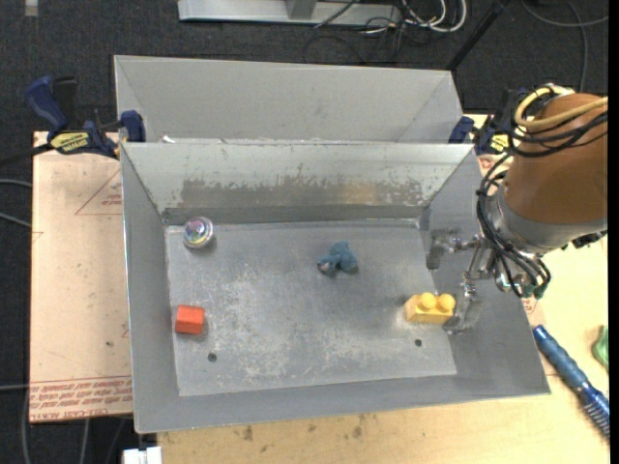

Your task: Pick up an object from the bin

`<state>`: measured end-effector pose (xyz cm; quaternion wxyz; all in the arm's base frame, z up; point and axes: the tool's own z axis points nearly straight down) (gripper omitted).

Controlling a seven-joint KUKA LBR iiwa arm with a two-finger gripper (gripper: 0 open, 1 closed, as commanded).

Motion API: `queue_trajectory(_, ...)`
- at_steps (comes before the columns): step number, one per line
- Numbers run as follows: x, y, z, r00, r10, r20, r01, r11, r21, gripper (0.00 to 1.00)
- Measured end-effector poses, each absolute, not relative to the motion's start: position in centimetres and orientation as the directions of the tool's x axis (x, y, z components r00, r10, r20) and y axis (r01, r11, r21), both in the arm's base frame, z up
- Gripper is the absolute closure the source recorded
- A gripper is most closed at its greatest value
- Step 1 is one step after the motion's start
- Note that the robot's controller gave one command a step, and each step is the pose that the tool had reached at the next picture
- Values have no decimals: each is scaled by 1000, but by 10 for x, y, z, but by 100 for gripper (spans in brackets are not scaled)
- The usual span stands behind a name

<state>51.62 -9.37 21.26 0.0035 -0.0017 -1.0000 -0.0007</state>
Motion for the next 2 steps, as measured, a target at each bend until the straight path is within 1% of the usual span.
queue_trajectory(1, 568, -127, 129, -996, -88, 1, -88, 996, 1, 0)
queue_trajectory(2, 524, -156, 69, -991, -136, 6, -136, 991, 2, 0)
